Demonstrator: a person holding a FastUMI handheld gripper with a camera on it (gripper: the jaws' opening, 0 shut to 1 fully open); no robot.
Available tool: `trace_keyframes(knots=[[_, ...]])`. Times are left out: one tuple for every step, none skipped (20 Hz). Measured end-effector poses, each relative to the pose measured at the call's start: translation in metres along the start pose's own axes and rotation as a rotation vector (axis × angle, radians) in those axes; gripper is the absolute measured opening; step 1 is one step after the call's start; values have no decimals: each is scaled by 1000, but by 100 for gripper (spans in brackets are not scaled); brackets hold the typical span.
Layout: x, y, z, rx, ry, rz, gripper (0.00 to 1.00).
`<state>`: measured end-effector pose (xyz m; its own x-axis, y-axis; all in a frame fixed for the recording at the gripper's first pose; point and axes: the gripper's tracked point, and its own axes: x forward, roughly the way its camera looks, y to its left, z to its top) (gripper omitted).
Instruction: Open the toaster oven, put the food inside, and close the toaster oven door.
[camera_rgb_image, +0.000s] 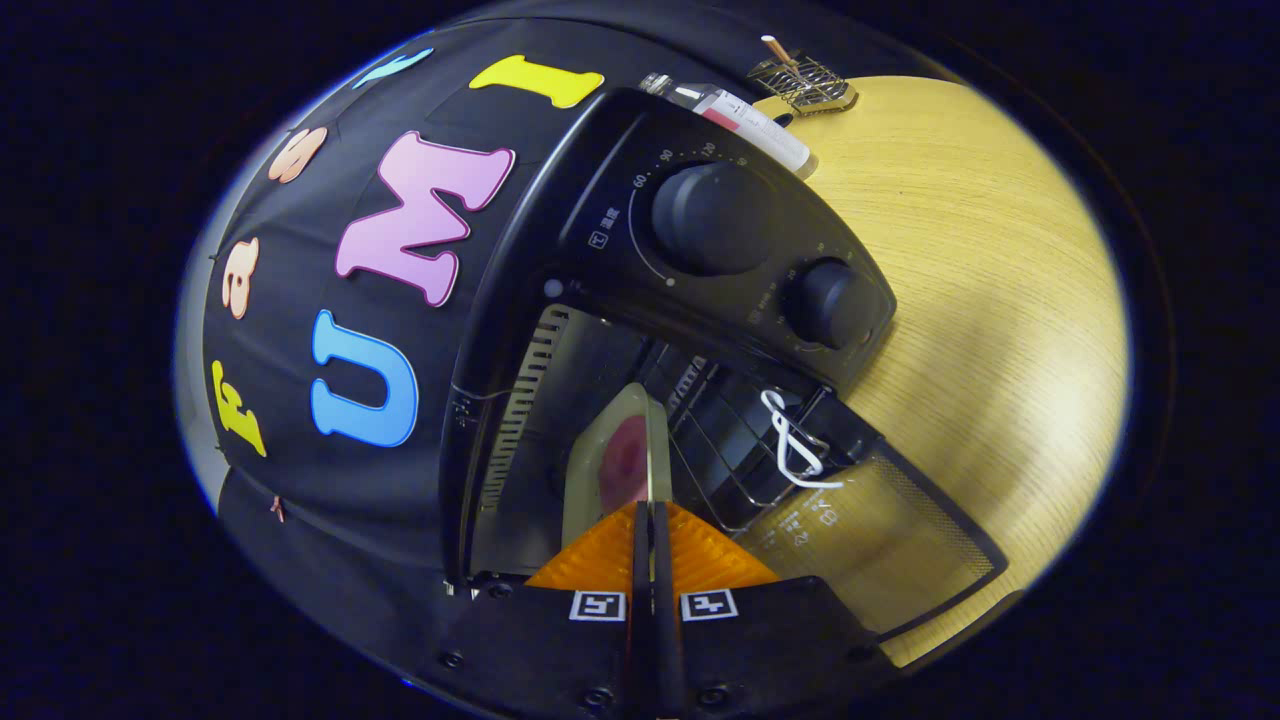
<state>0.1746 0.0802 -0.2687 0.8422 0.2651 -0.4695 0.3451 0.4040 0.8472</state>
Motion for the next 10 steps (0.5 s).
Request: trace_keyframes(knots=[[2,-2,1,-12,-7,-16,6],[1,0,2,-21,-18,-24,6],[0,-2,5,-37,-38,-44,6],[-3,-2,9,-47,-60,-55,6],[-8,2,13,-57,-79,-51,6],[-12,4,15,-63,-85,-45,6],[-16,4,15,-68,-83,-47,6],[-20,4,15,-75,-75,-50,14],[-27,3,12,-83,-60,-58,30],[-33,3,9,-97,-43,-60,46]])
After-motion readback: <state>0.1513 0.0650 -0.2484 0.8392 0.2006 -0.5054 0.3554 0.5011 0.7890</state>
